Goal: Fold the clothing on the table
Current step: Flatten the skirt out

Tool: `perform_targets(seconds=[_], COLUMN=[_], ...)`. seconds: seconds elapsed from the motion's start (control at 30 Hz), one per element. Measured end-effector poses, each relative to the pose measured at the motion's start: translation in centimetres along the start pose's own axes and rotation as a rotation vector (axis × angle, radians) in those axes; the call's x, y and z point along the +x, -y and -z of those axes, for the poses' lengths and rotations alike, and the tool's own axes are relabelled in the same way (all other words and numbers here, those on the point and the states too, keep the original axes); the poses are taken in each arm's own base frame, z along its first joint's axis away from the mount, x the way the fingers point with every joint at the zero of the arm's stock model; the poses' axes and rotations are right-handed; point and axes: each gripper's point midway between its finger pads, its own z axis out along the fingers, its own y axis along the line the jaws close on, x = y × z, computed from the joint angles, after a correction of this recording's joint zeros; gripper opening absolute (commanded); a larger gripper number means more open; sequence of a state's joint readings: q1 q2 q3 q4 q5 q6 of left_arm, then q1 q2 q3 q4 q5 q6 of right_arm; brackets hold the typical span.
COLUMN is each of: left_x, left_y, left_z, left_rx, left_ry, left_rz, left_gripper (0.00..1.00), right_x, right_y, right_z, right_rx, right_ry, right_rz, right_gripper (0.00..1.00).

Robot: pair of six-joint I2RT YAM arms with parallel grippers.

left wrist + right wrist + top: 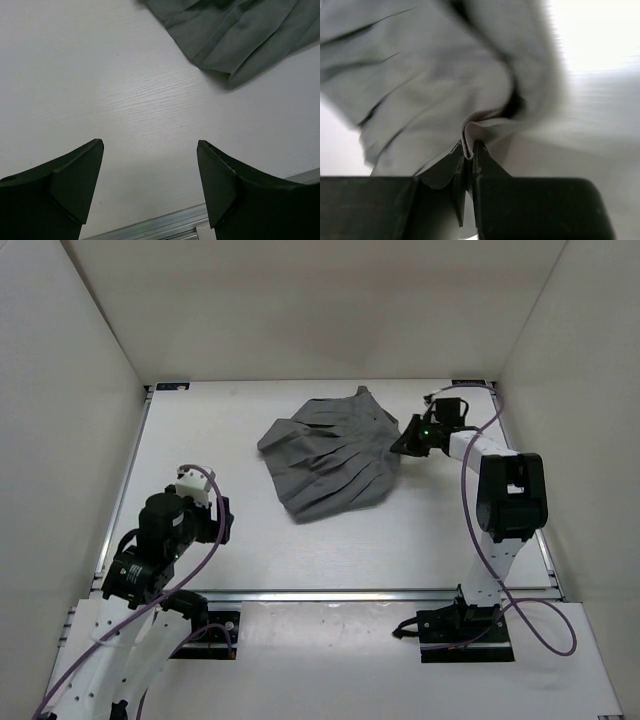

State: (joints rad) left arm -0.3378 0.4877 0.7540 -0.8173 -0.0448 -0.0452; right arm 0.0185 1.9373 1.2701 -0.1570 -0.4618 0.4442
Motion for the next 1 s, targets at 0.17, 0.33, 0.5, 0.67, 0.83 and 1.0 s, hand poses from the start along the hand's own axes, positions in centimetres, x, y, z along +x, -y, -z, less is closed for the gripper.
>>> perform_targets(seconds=[0.17,0.33,0.5,0.67,0.83,1.0], left_x=[0.5,-2.4,-10.5,-14.1,-13.9,-11.5], left_y=[-0.6,0.5,4.2,8.9,14.6,20.5], left_z=[-2.1,-4.8,-8.3,-13.7,-20.1,-25.6], left_rx=[-0.024,0.027,0.15,0.286,0.409,0.542], left_ry=[-0.088,-0.156,-0.045,-0.048,-0.125,-0.216], left_rz=[0.002,-0.006,-0.017,-0.033,-0.093,-0.167], left_gripper=[0.88,0.86,0.85,0.84,0.91,0.93], right_x=[2.9,8.7,10.6,15.3,17.3,17.5], right_y=[-11.4,-17.2,-6.7,0.8,2.6,2.4], right_z=[4.0,15.0,17.8,17.8,17.9,17.8], right_rx=[-0.153,-0.296,-0.058,0.194,0.256,0.251], right_ry=[0.016,0.11,0.114,-0.069,-0.172,-0.183], right_rz=[0.195,0.279,0.083,-0.05,-0.055,-0.05], right_gripper=[0.0,0.0,0.0,0.0,0.0,0.0])
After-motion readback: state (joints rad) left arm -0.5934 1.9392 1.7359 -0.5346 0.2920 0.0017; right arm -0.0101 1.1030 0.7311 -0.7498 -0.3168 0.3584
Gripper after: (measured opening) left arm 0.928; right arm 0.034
